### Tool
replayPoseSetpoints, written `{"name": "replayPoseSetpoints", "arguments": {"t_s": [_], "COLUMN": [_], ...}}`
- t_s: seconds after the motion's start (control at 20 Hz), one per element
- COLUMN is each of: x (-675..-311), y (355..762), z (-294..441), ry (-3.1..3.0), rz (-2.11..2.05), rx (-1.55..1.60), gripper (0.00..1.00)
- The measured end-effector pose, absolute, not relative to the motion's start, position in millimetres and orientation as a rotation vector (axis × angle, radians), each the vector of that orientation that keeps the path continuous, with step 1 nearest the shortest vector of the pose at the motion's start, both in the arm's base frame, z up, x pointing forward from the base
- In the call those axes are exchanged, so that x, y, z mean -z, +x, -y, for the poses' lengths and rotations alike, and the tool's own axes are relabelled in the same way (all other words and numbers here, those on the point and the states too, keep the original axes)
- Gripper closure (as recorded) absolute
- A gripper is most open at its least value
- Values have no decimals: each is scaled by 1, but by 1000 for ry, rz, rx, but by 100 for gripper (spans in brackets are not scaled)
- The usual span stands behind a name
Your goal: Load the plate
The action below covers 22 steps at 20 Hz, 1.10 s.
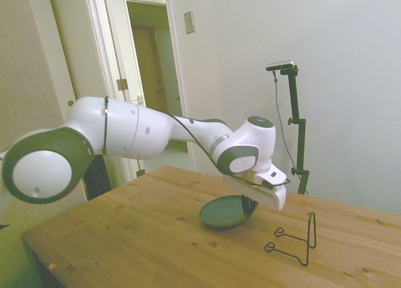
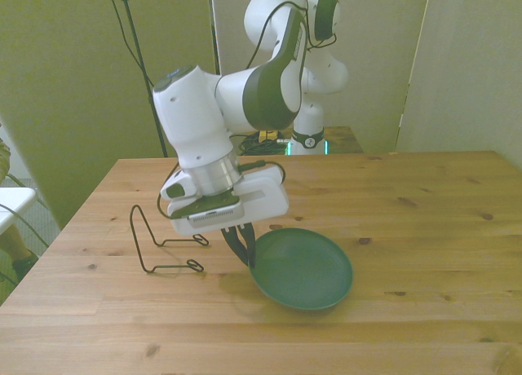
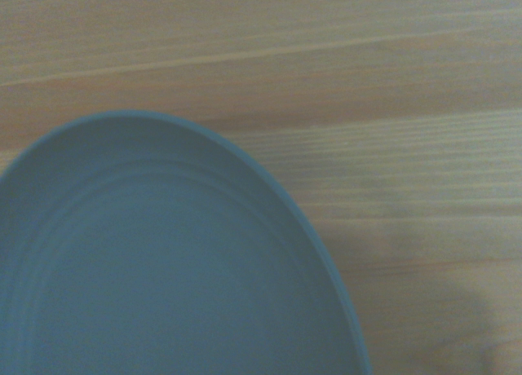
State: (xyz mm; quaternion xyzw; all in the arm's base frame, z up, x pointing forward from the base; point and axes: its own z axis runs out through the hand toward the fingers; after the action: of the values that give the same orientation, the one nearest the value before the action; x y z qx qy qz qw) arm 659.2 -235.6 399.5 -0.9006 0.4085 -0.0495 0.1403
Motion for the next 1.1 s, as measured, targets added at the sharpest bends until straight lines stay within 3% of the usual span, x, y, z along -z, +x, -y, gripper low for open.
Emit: {"name": "replayPoseSetpoints", "arguments": {"t_s": [0.25,0.55,1.1], "x": [-453,-486,-502], "y": [612,558,531], "z": [216,209,246], "ry": [-2605,-2632,-2634], "rz": [-1175,-1264,-1491], "rx": [285,510,660], "gripper": [100,100,100]}}
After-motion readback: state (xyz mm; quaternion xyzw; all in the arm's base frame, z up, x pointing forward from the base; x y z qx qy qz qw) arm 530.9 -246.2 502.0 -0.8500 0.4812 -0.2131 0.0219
